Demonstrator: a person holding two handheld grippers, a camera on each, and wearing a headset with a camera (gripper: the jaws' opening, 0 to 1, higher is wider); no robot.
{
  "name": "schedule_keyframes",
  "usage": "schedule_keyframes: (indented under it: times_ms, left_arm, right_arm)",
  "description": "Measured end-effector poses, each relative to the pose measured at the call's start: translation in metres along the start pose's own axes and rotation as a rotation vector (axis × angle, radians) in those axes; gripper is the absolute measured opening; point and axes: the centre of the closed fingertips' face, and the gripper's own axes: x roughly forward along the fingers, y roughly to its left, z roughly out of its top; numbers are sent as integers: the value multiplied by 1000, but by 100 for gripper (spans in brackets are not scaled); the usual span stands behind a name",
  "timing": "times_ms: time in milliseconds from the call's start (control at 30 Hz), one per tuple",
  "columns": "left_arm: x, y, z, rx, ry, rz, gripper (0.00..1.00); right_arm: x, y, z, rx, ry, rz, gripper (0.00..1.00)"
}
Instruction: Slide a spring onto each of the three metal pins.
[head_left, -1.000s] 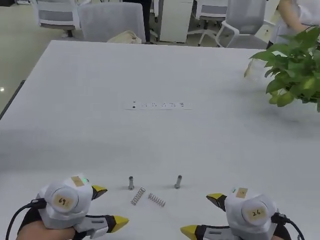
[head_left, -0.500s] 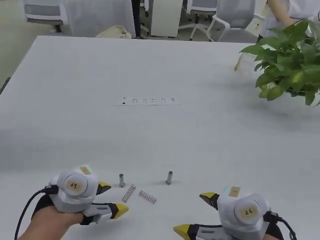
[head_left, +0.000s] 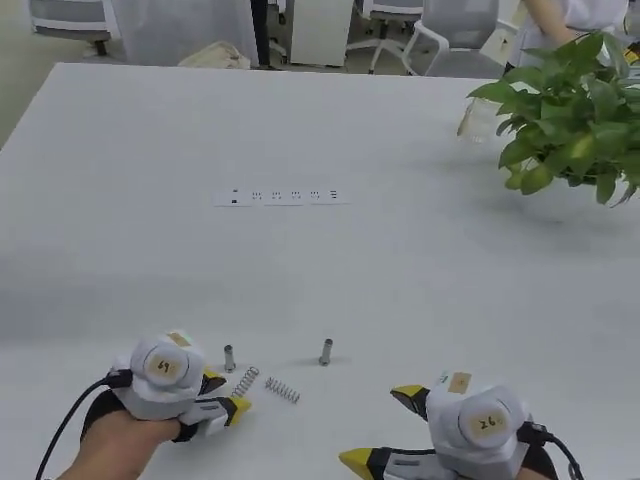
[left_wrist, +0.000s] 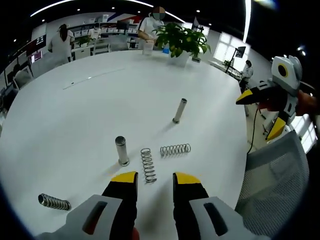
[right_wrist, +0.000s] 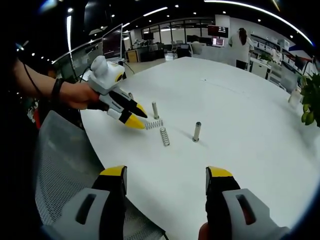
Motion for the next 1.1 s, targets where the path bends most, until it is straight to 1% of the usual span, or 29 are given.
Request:
schedule_keyframes:
  times_ms: [100,367,467,533,600,633,667,733,767,800,833,900,933,1100]
  left_arm:
    - [5,1,-1,-14,8,1,19]
    - [17,3,-5,-26,30,23,14]
    - [19,2,-9,-25,47,32,11]
    - [20,2,-8,-18,44,36,9]
    - [19,3,-7,-6,46,47,7]
    - [18,5,-8,-1,48,56,4]
    - [18,6,-9,3,53,66,3]
    - [16,8,-10,-5,57,70,3]
    - [14,7,-12,-18,63,71,3]
    - [12,7,-12,-22,65,66,3]
    - [11,4,-15,-31,72,52,3]
    - [7,4,-19,-6,80,58,3]
    - [5,3,-21,-3,85,54,3]
    - [-6,4,-28,-1,86,44,3]
  right_arm:
    - [0,0,-1,3,1,1,62]
    - [1,1,-2,3,7,8,62]
    - [1,1,-1,3,7,8,62]
    - [1,1,-2,4,8,9,62]
    - [2,2,-2,2,11,12,62]
    - [2,2,-2,0,12,13,62]
    - [3,3,-2,-2,13,16,62]
    - [4,5,-1,-3,11,19,62]
    - [5,6,0,-4,12,21,62]
    - [5,6,1,-5,11,22,62]
    - [6,6,1,-5,10,24,62]
    - [7,8,3,-5,8,28,62]
    - [8,9,3,-6,8,30,62]
    - [11,13,4,-14,10,44,62]
